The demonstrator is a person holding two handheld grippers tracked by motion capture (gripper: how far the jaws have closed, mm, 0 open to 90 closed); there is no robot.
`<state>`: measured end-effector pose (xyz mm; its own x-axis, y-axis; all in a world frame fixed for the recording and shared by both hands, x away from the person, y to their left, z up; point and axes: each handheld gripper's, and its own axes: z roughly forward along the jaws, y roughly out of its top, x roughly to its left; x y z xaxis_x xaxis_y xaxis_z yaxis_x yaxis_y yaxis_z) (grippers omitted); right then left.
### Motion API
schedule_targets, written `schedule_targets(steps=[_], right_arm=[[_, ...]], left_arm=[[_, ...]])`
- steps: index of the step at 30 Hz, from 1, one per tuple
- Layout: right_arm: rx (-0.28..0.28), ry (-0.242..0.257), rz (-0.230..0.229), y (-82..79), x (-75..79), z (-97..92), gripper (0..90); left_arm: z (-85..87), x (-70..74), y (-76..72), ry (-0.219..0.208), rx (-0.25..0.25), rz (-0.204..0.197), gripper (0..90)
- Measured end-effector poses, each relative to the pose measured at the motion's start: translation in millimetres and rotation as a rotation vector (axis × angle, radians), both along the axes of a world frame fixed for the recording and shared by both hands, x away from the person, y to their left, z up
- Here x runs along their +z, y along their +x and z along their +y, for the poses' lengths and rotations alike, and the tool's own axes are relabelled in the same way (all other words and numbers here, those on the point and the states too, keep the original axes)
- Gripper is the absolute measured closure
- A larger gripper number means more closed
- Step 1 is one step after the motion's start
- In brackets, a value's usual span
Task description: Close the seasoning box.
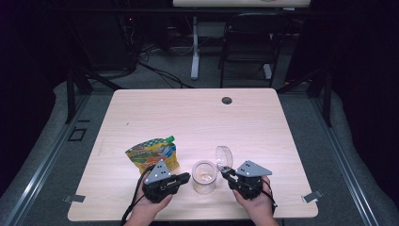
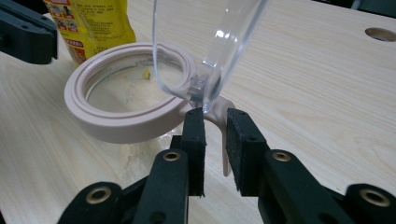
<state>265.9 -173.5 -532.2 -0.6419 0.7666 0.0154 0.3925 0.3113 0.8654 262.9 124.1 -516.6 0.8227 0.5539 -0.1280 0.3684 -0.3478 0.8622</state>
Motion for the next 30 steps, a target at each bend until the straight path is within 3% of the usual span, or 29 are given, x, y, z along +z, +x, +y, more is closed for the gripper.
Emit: schedule_targets(steps=[4,7,21,30], right_arm=[[-0.005,0.015,0.005,4.5,-1.2,-0.2,77.6],[-0.013,0.025,0.008,7.5,-1.8,0.4,77.7],[-0.020,0.056,0.029,27.1,-2.8,3.9,78.1],[-0.024,0.074,0.031,35.5,-3.6,6.4,77.5]], left_arm=[[4.5,2.4,-2.1,-0.006,0.012,-0.009,85.2],[11.0,4.0,-3.6,0.015,0.022,-0.014,85.2],[40.0,7.0,-11.4,0.011,0.117,-0.016,84.1],[59.4,11.8,-12.9,-0.012,0.161,-0.008,80.7]])
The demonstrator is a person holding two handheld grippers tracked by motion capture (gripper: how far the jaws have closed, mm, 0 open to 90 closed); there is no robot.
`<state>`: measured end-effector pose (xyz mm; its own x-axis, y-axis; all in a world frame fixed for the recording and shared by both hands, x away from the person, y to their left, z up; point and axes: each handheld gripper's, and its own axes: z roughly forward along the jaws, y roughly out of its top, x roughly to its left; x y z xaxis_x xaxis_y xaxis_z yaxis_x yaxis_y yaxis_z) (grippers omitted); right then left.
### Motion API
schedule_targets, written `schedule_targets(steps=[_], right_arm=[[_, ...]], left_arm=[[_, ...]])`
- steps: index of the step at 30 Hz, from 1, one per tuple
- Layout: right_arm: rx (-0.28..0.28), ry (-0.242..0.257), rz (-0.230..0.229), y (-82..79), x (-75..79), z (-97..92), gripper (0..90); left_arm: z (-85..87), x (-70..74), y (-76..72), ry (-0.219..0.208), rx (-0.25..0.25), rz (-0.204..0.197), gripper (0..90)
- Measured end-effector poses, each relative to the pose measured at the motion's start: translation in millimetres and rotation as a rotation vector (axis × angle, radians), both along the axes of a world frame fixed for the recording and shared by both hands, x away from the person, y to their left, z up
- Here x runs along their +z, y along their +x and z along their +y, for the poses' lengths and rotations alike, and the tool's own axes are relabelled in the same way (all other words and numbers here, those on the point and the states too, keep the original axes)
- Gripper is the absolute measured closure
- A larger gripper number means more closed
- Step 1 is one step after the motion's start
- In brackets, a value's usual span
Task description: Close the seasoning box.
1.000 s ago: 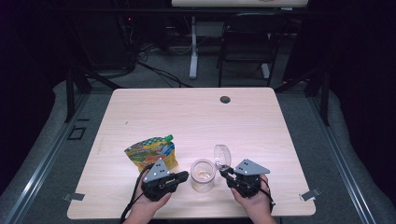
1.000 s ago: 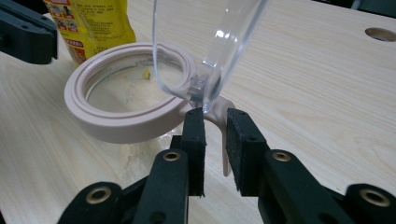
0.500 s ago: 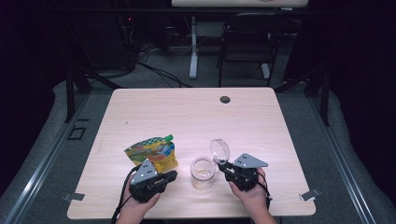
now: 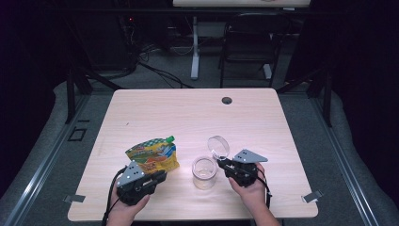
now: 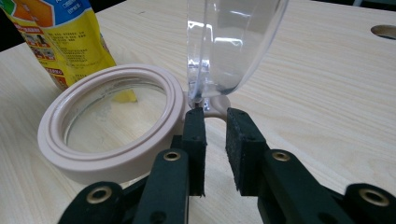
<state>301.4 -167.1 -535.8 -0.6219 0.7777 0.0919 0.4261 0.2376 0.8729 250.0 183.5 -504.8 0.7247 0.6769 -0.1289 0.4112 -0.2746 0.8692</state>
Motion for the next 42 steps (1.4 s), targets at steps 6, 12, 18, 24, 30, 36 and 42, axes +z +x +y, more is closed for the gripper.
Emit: schedule_targets(steps=[6,12,18,24,30,36,42], right_arm=[[-0.002,0.006,0.005,1.8,0.2,-0.7,73.6],[0.013,0.000,0.000,0.0,0.8,0.6,70.7],[0.010,0.006,0.005,-0.7,0.5,0.2,69.0],[0.009,0.003,0.007,-1.0,0.1,-0.8,67.7],[0.009,0.002,0.010,-1.1,-0.1,-0.9,67.4],[0.007,0.002,0.013,-1.0,-0.5,-1.0,67.0],[0.004,0.001,0.012,-2.7,-0.7,-2.3,66.3]], left_arm=[[10.5,6.8,-0.8,-0.023,0.012,0.006,69.5],[20.9,13.5,1.9,-0.047,0.002,0.039,59.1],[26.4,21.4,1.0,-0.033,-0.027,0.037,51.4],[33.7,28.0,0.6,-0.028,-0.033,0.037,49.5],[43.4,32.4,0.4,-0.032,-0.028,0.034,49.5],[53.5,37.3,0.9,-0.032,-0.013,0.031,50.4],[66.0,43.6,2.2,-0.035,0.022,0.016,52.1]])
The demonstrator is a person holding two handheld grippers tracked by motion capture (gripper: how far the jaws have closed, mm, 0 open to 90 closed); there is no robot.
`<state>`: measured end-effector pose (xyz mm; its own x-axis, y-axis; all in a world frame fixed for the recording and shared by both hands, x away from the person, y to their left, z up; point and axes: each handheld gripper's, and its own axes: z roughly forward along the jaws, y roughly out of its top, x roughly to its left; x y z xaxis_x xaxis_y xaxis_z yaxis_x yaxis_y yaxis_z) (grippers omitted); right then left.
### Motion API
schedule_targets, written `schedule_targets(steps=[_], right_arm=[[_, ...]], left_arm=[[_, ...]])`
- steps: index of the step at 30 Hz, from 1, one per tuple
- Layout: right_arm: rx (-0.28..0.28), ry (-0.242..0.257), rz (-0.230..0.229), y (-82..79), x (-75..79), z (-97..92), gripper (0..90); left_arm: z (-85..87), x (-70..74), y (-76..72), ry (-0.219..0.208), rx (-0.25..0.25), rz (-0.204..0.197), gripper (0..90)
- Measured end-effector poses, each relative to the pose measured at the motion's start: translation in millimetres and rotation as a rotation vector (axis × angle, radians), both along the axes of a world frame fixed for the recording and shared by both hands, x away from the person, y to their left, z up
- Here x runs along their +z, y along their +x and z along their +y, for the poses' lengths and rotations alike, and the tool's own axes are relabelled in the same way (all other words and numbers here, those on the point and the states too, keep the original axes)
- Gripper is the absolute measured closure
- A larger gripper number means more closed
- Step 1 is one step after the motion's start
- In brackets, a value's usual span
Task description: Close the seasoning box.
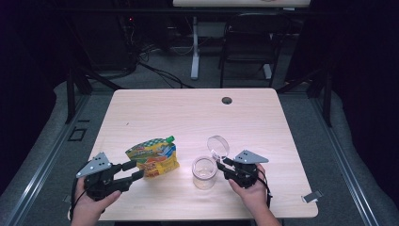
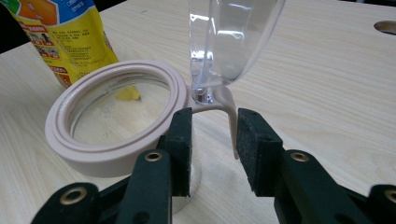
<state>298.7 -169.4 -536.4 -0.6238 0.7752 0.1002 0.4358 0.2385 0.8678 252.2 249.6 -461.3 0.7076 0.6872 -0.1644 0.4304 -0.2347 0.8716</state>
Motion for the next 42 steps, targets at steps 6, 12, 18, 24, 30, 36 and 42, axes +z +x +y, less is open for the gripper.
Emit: schedule_targets(steps=[6,12,18,24,30,36,42], right_arm=[[-0.010,0.008,-0.004,-3.1,-0.9,-2.8,65.8],[-0.026,0.004,-0.008,-9.4,-0.5,-11.2,65.5],[-0.049,0.011,-0.004,-13.4,-1.1,-20.1,65.4],[-0.070,0.014,-0.005,-17.5,-2.0,-25.8,65.2],[-0.100,0.021,0.008,-22.7,-5.4,-33.6,64.8],[-0.110,0.015,0.012,-24.8,-6.3,-36.9,64.4],[-0.107,0.015,0.007,-26.5,-6.1,-38.7,64.0]], left_arm=[[12.2,7.9,3.0,0.024,0.027,-0.010,52.4],[20.4,17.4,6.8,0.025,0.038,-0.028,54.0],[27.9,22.0,11.9,0.017,0.050,-0.032,53.9],[29.2,22.0,19.0,0.027,0.061,-0.035,53.3],[31.1,16.2,30.1,0.002,0.074,-0.028,49.8],[31.8,3.9,42.9,-0.022,0.046,0.000,47.7],[31.5,-10.6,49.7,-0.018,0.052,0.025,46.5]])
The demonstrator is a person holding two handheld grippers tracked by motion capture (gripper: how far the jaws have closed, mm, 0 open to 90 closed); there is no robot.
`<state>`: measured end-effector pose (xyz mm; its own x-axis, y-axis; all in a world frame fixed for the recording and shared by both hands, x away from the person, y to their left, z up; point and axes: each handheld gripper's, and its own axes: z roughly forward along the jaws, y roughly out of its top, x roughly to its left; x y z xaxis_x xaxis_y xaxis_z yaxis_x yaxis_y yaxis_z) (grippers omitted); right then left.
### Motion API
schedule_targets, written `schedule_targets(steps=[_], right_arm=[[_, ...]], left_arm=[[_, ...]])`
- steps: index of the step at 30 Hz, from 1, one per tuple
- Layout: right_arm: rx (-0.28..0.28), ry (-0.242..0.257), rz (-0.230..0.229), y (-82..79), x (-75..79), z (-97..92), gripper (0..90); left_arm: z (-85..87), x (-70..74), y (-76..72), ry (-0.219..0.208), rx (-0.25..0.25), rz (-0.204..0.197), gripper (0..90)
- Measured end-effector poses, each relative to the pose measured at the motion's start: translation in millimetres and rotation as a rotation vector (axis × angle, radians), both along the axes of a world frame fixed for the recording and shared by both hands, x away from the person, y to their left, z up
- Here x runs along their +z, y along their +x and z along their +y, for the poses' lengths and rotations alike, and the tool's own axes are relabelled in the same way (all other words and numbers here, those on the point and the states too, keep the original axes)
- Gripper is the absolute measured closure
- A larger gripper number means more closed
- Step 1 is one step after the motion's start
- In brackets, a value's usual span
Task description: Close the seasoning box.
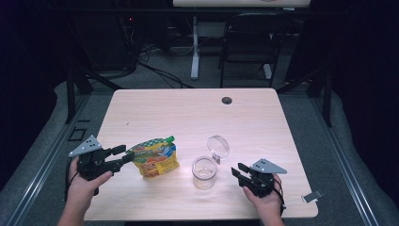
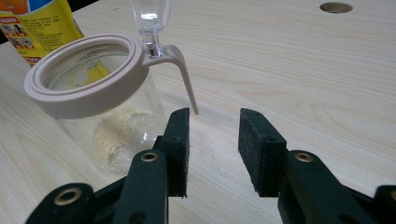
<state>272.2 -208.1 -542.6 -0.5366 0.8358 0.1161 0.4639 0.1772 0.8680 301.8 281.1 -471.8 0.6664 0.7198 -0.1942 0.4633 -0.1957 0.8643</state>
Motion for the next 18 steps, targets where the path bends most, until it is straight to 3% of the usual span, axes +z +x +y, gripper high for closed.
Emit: schedule_targets(steps=[11,18], right_arm=[[0.011,-0.017,-0.006,-0.5,0.8,4.8,63.1],[0.005,-0.012,-0.009,-2.2,0.7,3.6,62.6]], left_arm=[[-7.1,-20.5,6.4,0.002,-0.029,0.037,45.4],[-20.4,-28.3,8.5,0.017,-0.064,0.044,52.5]])
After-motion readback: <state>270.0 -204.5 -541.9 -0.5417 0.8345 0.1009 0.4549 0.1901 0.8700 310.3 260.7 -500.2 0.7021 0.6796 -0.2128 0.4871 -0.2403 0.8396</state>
